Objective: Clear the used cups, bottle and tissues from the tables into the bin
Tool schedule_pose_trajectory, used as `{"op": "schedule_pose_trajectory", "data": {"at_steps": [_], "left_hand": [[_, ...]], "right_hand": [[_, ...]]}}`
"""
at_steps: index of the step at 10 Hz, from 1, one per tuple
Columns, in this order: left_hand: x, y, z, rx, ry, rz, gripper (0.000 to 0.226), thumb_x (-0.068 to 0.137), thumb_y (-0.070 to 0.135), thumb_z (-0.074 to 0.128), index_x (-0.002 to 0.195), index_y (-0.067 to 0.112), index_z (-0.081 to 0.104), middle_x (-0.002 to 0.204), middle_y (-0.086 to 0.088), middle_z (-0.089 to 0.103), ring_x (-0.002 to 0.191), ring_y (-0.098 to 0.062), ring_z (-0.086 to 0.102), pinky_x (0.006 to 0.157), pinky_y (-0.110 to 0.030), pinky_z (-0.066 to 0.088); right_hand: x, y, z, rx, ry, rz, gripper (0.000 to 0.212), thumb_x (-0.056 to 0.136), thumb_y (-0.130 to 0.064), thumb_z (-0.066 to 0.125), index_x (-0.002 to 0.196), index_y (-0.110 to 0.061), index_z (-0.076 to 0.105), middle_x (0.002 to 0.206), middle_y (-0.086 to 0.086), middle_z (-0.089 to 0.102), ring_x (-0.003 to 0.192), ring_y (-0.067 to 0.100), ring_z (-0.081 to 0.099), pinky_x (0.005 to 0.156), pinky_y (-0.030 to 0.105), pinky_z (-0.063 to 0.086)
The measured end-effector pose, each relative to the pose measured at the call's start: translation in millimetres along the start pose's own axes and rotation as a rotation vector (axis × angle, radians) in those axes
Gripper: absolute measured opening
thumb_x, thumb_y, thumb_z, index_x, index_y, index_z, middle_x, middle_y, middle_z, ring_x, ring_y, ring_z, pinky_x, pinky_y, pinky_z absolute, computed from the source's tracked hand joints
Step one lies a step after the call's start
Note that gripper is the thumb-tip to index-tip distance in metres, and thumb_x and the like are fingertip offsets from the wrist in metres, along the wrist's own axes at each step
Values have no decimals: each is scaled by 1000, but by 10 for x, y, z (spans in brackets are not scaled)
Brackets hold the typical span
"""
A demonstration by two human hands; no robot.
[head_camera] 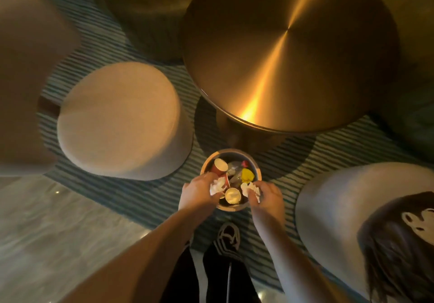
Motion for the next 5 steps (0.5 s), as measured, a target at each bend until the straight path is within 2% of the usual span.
{"op": "schedule_pose_trajectory", "data": {"at_steps": [1,2,3,4,5], "left_hand": [[304,-90,197,35,-72,24,53,73,47,63,122,44,41,125,8,58,112,-17,53,96,-37,39],[470,-263,252,75,-97,65,57,81,46,60,131,43,33,136,4,51,120,-18,47,100,-40,37],[471,-360,129,103,-111,43,64,81,57,50,137,32,35,140,2,47,124,-20,44,101,-43,36],[357,-235,-141,80,-80,53,75,70,70,34,135,33,36,140,3,46,127,-18,40,103,-43,29],[157,83,-535,81,4,184,74,75,65,41,140,30,32,143,4,42,132,-15,35,108,-43,23]], "right_hand": [[162,225,334,112,-28,117,38,88,-29,60,124,-21,57,125,0,54,115,19,51,94,44,48],[238,329,484,-2,-8,111,49,88,-34,61,134,-19,50,135,3,51,124,20,48,100,42,46],[171,303,442,-55,-8,140,52,90,-36,56,137,-18,45,140,5,48,129,20,44,104,41,42],[41,146,277,-70,11,136,51,93,-37,50,139,-18,42,143,4,45,132,20,40,107,39,38],[-121,-192,-79,-73,91,75,50,94,-35,50,140,-17,41,145,4,43,135,20,37,108,33,32]]}}
Point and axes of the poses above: each hand's wrist, its own x-axis towards the middle knuckle, its own z-axis out of the palm, y = z × x, the point moved 10 cm from there along x, towards the middle knuckle
